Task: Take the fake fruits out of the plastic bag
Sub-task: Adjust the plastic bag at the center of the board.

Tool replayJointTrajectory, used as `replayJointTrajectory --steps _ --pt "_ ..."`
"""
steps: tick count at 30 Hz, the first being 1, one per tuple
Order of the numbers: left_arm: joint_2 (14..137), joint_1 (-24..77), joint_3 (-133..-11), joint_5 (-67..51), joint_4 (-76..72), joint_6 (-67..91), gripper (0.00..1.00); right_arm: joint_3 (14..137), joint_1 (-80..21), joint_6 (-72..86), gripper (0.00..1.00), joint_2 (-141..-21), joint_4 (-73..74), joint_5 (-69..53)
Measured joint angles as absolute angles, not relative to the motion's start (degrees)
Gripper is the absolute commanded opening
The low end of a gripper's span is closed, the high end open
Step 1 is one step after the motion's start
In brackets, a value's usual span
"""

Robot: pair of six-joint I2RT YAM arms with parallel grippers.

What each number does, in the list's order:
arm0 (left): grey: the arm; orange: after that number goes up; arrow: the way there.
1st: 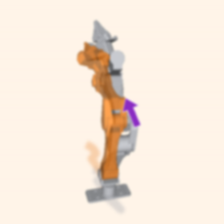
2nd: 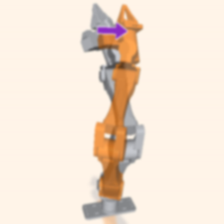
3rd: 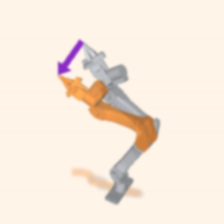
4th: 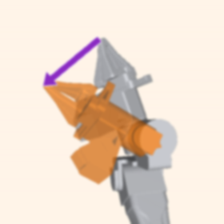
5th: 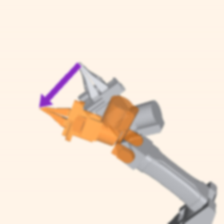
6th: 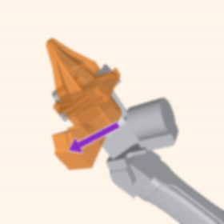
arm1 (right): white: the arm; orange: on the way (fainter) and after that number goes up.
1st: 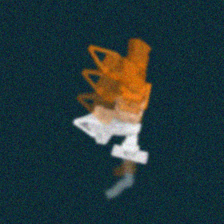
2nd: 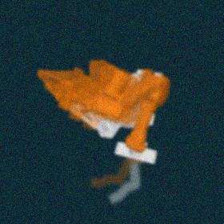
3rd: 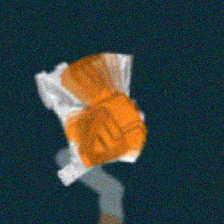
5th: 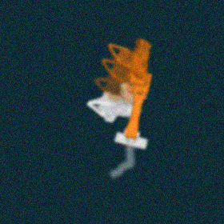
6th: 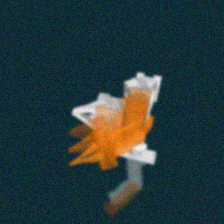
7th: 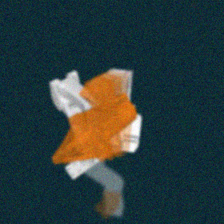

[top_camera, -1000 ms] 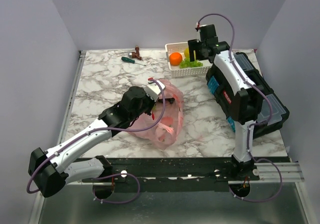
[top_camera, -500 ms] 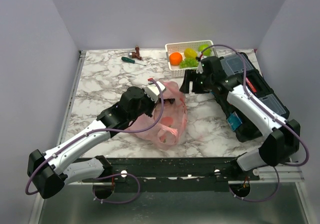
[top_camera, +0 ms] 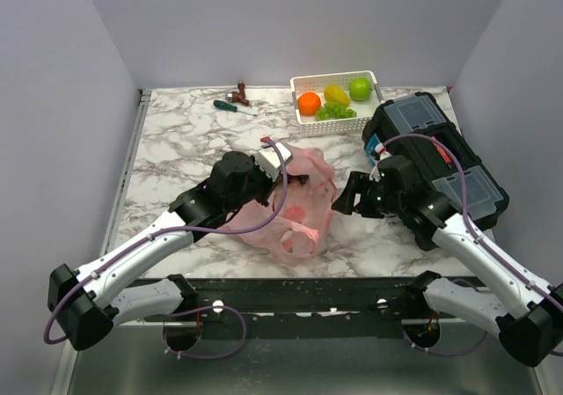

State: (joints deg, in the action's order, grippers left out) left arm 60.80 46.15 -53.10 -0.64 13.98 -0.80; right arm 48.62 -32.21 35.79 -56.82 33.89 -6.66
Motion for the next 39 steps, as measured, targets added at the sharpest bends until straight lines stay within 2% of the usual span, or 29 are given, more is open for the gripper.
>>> replayJointTrajectory --steps 6,8,10,13,18,21,27,33,36,39 --pt "60.60 46.15 -53.10 -0.64 13.98 -0.80 0.00 47.75 -33.93 37.67 0.76 -53.21 32.99 -7.40" --pt "60.58 46.15 -53.10 -0.62 13.98 -0.80 0.00 48.23 -33.98 37.71 0.72 -51.96 32.95 -7.42" --pt "60.58 46.15 -53.10 -0.60 13.98 -0.80 0.00 49.04 -33.98 37.63 0.65 -51.92 32.27 -8.03" --pt "60.42 46.15 -53.10 -0.58 13.96 -0.80 0.00 49.12 -34.87 37.69 0.63 -53.15 30.37 -9.76" --pt "60.20 46.15 -53.10 -0.43 13.87 -0.80 0.00 49.56 -46.68 38.79 0.62 -55.79 27.14 -6.61" --pt "60.20 46.15 -53.10 -0.38 13.82 -0.80 0.00 49.63 -52.03 40.66 0.56 -57.58 24.43 -2.63" --pt "60.20 46.15 -53.10 0.43 13.80 -0.84 0.00 49.58 -64.40 43.46 0.56 -65.58 14.79 8.10" --pt "60.20 46.15 -53.08 1.61 13.76 -0.84 0.00 52.07 -78.02 42.96 0.56 -81.76 4.62 14.28" --pt "59.70 46.15 -52.47 3.07 13.34 -1.04 0.00 52.45 -81.52 42.41 0.57 -88.14 -0.54 14.87" --pt "58.61 46.22 -51.53 4.01 13.10 -1.10 0.00 51.86 -82.56 42.46 0.62 -89.67 -3.49 15.05"
